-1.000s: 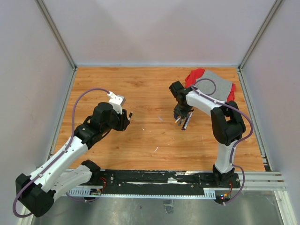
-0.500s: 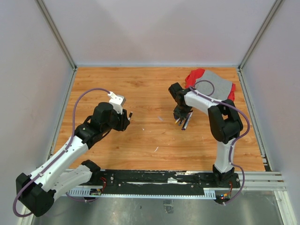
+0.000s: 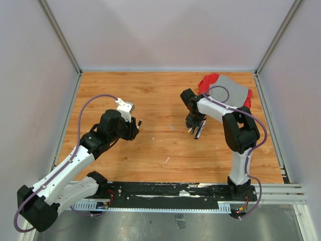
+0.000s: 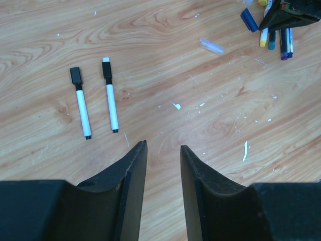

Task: Insert the pens into the pen caps
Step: Pick up the pen from the center of the board.

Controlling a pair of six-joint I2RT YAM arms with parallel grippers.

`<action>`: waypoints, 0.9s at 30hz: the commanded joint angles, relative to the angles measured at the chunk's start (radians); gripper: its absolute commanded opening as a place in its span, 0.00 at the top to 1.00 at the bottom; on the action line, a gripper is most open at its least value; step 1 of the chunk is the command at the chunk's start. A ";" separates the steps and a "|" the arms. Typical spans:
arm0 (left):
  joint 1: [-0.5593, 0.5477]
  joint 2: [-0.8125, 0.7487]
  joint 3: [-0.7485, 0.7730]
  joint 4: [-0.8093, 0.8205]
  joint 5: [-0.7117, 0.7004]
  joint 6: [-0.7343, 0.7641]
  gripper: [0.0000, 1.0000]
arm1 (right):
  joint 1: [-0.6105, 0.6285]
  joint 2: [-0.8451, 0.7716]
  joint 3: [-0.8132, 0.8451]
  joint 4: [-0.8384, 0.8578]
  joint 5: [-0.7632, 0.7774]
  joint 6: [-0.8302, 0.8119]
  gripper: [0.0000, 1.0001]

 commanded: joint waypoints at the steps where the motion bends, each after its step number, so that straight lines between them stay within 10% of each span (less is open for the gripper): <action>1: -0.004 0.001 0.001 0.020 0.017 0.011 0.62 | 0.010 0.012 0.011 -0.029 -0.002 0.003 0.91; 18: -0.004 -0.007 -0.002 0.021 0.019 0.013 0.62 | 0.008 -0.217 -0.060 -0.033 0.090 0.029 0.93; 27: -0.003 -0.092 -0.004 0.071 0.082 -0.008 0.62 | 0.009 -0.490 -0.345 0.273 -0.059 -0.246 0.98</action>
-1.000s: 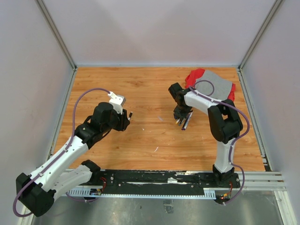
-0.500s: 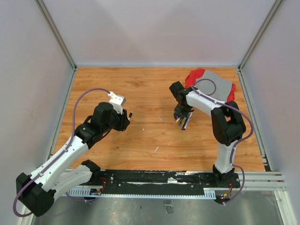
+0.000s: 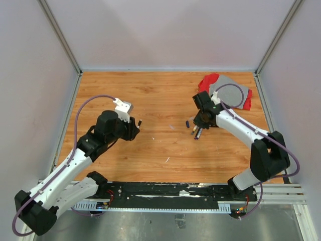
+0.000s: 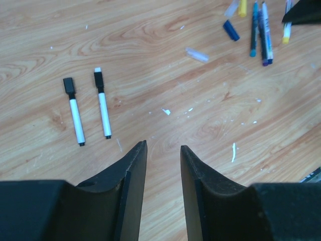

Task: Insert the pens into the pen caps
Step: Pick up the pen from the center of the board.

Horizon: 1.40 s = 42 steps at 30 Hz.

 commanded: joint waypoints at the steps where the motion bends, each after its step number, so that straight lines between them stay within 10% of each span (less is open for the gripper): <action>1: -0.003 -0.081 -0.016 0.095 0.066 -0.034 0.61 | 0.010 -0.144 -0.168 0.195 -0.113 -0.206 0.98; 14: -0.047 -0.121 -0.325 0.728 0.239 -0.482 0.52 | 0.055 -0.547 -0.683 0.855 -0.693 -0.304 0.99; 23: -0.207 -0.039 -0.335 0.870 0.125 -0.540 0.41 | 0.284 -0.601 -0.772 1.121 -0.558 -0.257 0.99; 42: -0.297 0.089 -0.344 0.935 0.054 -0.554 0.41 | 0.351 -0.556 -0.729 1.261 -0.603 -0.234 0.99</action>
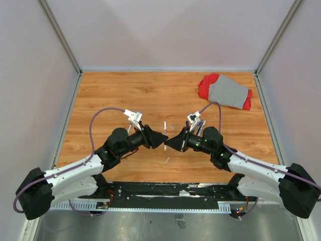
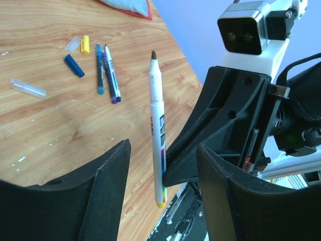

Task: Insert the pens into the pen caps
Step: Pick up the pen from the center of the board.

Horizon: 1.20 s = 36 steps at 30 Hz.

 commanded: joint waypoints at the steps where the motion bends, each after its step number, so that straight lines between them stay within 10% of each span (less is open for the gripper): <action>1: -0.010 0.016 -0.012 0.061 -0.015 -0.003 0.41 | 0.012 -0.026 0.032 0.042 0.000 -0.001 0.99; 24: -0.018 0.075 -0.030 0.150 0.056 -0.041 0.90 | 0.012 -0.018 0.049 0.045 0.022 -0.039 0.98; 36: -0.018 0.013 0.058 -0.114 0.010 0.096 0.99 | 0.011 -0.074 0.107 -0.241 0.077 -0.180 0.61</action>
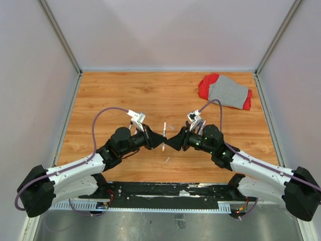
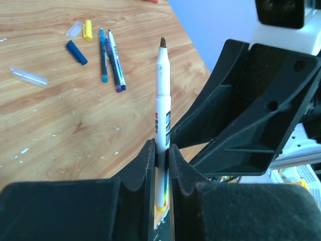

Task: Insert the pens into the pen caps
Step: Pick up the pen from the center of the board, then pick up the pen cap from the center of the board.

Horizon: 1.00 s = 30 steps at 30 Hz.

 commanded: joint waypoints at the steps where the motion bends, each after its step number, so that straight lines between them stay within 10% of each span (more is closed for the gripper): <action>1: -0.010 -0.042 0.072 -0.161 -0.031 0.103 1.00 | 0.007 -0.042 0.080 -0.191 0.055 -0.127 0.59; 15: 0.061 -0.078 0.398 -0.775 -0.269 0.426 1.00 | -0.035 -0.019 0.279 -0.795 0.360 -0.430 0.45; 20: 0.283 -0.114 0.412 -0.821 -0.088 0.481 0.99 | -0.190 0.031 0.326 -0.837 0.284 -0.464 0.42; 30: 0.298 -0.249 0.364 -0.861 -0.097 0.570 0.99 | -0.469 0.311 0.471 -0.839 0.103 -0.582 0.42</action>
